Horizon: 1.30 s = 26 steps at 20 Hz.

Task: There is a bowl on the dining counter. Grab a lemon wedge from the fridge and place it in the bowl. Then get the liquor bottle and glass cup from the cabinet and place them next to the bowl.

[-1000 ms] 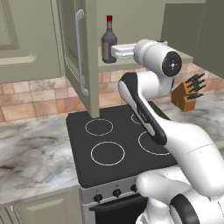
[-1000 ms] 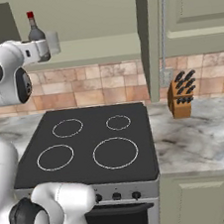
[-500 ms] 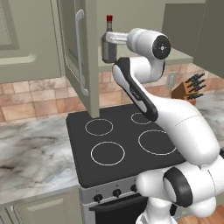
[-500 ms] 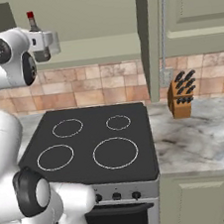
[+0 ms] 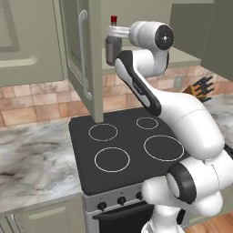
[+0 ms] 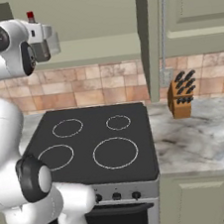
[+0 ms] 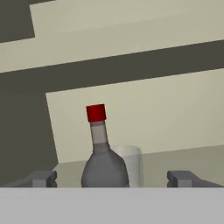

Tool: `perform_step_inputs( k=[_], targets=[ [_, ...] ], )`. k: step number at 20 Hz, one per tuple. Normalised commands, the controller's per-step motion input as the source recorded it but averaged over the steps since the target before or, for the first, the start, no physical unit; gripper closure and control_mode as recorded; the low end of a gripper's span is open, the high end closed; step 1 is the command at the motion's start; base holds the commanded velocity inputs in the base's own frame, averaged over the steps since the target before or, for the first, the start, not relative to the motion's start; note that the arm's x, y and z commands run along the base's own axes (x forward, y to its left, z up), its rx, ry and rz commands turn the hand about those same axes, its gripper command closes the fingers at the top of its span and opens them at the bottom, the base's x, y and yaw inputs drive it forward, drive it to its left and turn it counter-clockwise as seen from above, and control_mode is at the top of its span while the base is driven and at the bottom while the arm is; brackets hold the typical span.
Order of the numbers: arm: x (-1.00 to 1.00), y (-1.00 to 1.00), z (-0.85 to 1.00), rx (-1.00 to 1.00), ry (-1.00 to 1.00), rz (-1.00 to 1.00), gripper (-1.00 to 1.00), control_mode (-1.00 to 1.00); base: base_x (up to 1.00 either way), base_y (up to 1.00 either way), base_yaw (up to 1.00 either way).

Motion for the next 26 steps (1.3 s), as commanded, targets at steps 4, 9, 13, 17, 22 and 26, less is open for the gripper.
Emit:
perform_step_inputs(
  k=[4,9,13,17,22,26],
  targets=[
    [0.32,0.22,0.12,-0.07,0.0,-0.02,-1.0,-1.0,0.0,0.0,0.0],
    [0.37,0.2,0.04,-0.07,0.0,-0.01,-1.0,-1.0,0.0,0.0,0.0],
    [0.3,0.19,0.0,-0.08,0.0,-0.01,-1.0,-1.0,0.0,0.0,0.0],
    [0.29,0.04,0.0,-0.04,0.0,0.0,-1.0,-1.0,0.0,0.0,0.0],
    [0.32,0.0,0.0,0.0,0.01,0.0,-1.0,-1.0,0.0,0.0,0.0],
    [0.22,0.0,0.0,0.0,0.0,0.0,-1.0,-1.0,0.0,0.0,0.0]
  ],
)
